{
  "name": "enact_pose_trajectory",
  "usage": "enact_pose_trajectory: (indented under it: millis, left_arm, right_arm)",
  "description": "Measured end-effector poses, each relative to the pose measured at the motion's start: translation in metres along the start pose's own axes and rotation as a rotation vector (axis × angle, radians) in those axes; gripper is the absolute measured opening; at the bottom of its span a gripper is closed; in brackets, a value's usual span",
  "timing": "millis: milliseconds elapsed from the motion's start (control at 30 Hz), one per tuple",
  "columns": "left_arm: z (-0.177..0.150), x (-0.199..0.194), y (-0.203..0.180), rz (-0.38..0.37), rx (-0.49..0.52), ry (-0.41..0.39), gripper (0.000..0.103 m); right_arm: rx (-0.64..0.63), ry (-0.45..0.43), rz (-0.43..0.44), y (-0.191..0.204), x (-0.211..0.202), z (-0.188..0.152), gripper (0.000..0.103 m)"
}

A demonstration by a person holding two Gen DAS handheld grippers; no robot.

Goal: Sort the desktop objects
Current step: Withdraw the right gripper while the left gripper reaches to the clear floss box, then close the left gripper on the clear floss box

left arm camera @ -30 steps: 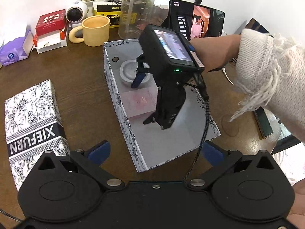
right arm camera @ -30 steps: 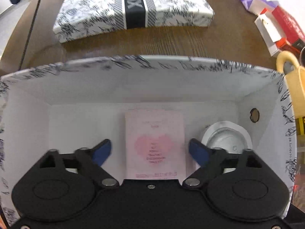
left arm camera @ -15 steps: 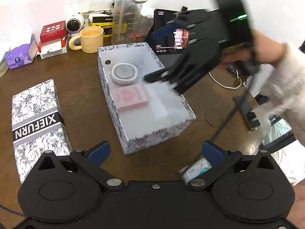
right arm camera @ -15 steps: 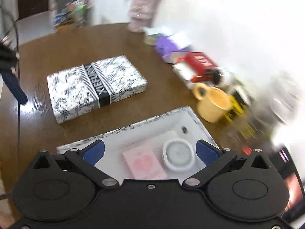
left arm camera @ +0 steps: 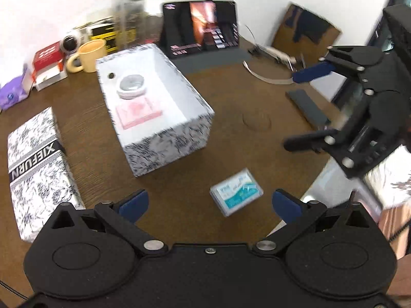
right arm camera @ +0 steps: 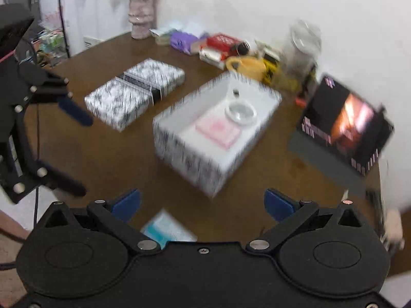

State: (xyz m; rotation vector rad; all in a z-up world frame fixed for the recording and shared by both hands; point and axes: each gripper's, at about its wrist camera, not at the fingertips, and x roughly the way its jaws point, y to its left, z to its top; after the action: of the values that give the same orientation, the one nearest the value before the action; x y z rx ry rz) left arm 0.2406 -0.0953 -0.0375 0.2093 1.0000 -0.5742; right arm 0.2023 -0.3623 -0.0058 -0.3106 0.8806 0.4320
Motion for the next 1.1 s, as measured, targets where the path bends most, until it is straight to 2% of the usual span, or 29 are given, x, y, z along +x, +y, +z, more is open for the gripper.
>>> enact_pose_trajectory:
  millis: [133, 300, 367, 433, 533, 667, 733, 833, 933, 1100]
  left_arm:
    - [-0.006, 0.026, -0.020, -0.001, 0.063, 0.080, 0.103]
    - [-0.005, 0.066, -0.036, -0.076, 0.133, 0.166, 0.103]
    - [-0.002, 0.088, -0.040, -0.117, 0.138, 0.216, 0.103]
    - [-0.001, 0.106, -0.046, -0.137, 0.170, 0.231, 0.103]
    - [0.001, 0.126, -0.062, -0.126, 0.311, 0.224, 0.103]
    - [-0.001, 0.154, -0.077, -0.070, 0.484, 0.259, 0.103]
    - [-0.002, 0.166, -0.080, -0.048, 0.530, 0.293, 0.100]
    - [-0.002, 0.180, -0.082, -0.025, 0.575, 0.343, 0.082]
    - [-0.004, 0.186, -0.081, -0.031, 0.597, 0.369, 0.080]
    - [0.000, 0.191, -0.073, -0.098, 0.576, 0.408, 0.074]
  right_arm:
    - [0.056, 0.031, -0.029, 0.011, 0.001, -0.039, 0.103]
    - [0.087, 0.070, -0.079, 0.027, 0.001, -0.076, 0.103]
    - [0.080, 0.089, -0.081, 0.035, 0.003, -0.085, 0.103]
    - [0.078, 0.106, -0.078, 0.040, 0.006, -0.094, 0.103]
    - [0.088, 0.127, -0.071, 0.044, 0.008, -0.106, 0.103]
    - [0.127, 0.130, -0.056, 0.043, 0.006, -0.115, 0.103]
    - [0.130, 0.128, -0.059, 0.043, 0.005, -0.118, 0.103]
    - [0.149, 0.110, -0.067, 0.042, 0.004, -0.121, 0.103]
    - [0.175, 0.101, -0.062, 0.040, 0.006, -0.123, 0.103]
    - [0.208, 0.101, -0.038, 0.035, 0.014, -0.125, 0.103]
